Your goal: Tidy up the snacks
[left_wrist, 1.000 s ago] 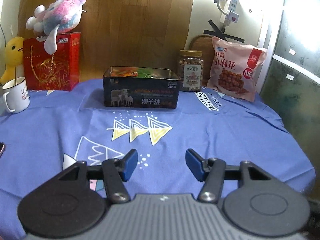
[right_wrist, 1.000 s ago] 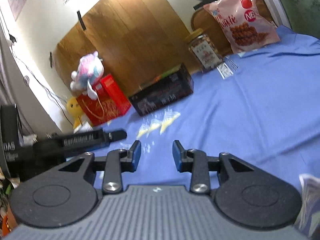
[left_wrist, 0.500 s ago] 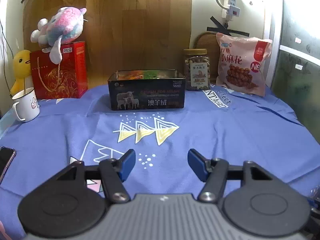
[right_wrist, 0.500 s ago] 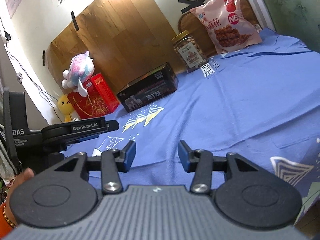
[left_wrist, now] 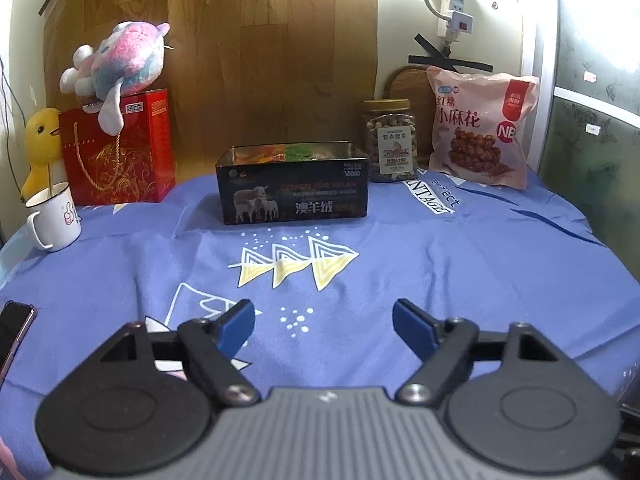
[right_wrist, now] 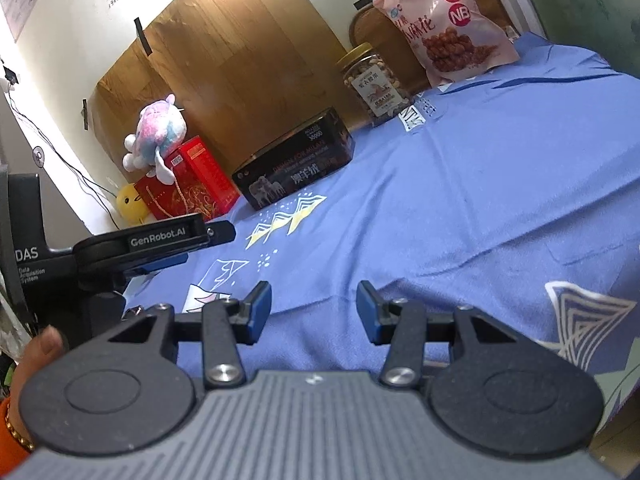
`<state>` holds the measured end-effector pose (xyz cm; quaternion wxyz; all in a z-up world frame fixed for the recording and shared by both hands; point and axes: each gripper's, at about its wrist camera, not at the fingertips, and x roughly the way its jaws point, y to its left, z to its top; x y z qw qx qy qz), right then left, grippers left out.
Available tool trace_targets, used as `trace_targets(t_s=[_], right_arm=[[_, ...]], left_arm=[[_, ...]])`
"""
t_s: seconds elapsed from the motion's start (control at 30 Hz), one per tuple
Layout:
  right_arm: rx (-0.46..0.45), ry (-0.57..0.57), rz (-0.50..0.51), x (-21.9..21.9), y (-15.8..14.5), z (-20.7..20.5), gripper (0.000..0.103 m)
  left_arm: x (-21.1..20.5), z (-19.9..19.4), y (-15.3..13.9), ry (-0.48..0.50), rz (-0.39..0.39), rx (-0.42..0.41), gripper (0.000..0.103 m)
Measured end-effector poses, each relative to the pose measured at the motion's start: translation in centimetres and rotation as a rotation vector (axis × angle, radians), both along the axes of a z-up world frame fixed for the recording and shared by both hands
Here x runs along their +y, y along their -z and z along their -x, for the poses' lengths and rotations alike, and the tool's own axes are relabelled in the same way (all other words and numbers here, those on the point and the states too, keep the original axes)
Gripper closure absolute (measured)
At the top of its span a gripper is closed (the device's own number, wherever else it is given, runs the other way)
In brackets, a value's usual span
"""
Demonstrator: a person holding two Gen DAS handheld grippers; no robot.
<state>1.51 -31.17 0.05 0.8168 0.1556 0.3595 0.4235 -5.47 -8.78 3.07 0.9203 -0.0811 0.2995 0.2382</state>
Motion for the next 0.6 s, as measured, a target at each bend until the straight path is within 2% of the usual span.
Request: trace_targets(t_s=[0.1,0.23,0.37,0.6], right_arm=[[-0.01,0.0,0.005,0.0,-0.1,0.2,0.053],[0.0,-0.002,0.004,0.3,0.1,0.2,0.053],[-0.007,-0.018,0.01,0.7,0.1,0.5,0.053],[-0.002,-0.041,0.022,1.8,0.2,0.5,0.053]], left_arm=[[0.0,0.0,-0.1,0.004,-0.006,-0.006,0.017],[-0.2,0.3,-0.2,0.009,-0.015,-0.012,0.016],[0.1,0.7,-0.2,0.005,-0.007,-0.018,0.008],[1.1,1.2,-0.3,-0.015,-0.008,-0.021,0.003]])
